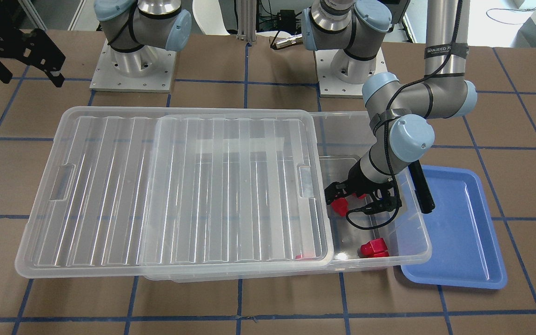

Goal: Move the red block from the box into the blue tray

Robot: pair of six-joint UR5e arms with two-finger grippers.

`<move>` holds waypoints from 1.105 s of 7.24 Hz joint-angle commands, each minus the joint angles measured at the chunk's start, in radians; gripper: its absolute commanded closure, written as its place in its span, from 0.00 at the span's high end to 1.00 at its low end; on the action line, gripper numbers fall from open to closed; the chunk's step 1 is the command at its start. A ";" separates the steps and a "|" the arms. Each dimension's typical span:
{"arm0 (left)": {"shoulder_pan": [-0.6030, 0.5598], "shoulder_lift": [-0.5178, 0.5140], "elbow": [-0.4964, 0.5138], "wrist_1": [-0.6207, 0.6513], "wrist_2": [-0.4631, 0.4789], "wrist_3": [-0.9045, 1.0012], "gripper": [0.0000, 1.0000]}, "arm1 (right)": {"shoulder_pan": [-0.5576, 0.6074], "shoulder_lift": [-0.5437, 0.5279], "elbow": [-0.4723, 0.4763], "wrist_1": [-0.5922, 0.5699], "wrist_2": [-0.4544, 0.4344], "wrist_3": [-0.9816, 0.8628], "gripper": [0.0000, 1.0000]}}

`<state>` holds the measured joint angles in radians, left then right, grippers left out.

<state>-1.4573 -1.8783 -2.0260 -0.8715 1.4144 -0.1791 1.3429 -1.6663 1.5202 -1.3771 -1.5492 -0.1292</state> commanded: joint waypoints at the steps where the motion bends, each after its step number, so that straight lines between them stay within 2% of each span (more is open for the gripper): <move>1: -0.005 -0.005 0.000 0.005 0.000 -0.016 0.78 | 0.103 0.005 0.001 -0.008 0.003 0.141 1.00; 2: -0.005 -0.008 0.001 0.005 0.000 -0.016 0.78 | 0.108 0.000 0.002 -0.001 0.001 0.216 1.00; 3: -0.005 -0.008 0.001 0.005 0.000 -0.014 0.78 | 0.108 0.003 0.002 -0.004 -0.015 0.207 1.00; 4: -0.003 -0.008 0.001 0.006 0.000 -0.010 0.73 | 0.108 0.003 0.017 -0.002 -0.040 0.204 1.00; 5: -0.001 -0.008 0.004 0.006 -0.002 -0.005 0.20 | 0.110 -0.004 0.024 -0.004 -0.038 0.201 1.00; 6: -0.001 -0.012 0.006 0.006 0.000 0.000 0.00 | 0.113 -0.003 0.026 0.000 -0.037 0.198 1.00; 8: 0.009 0.017 0.020 0.020 -0.003 0.042 0.00 | 0.140 0.000 0.026 0.003 -0.038 0.200 1.00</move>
<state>-1.4556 -1.8782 -2.0134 -0.8613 1.4135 -0.1644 1.4695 -1.6681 1.5454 -1.3745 -1.5876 0.0698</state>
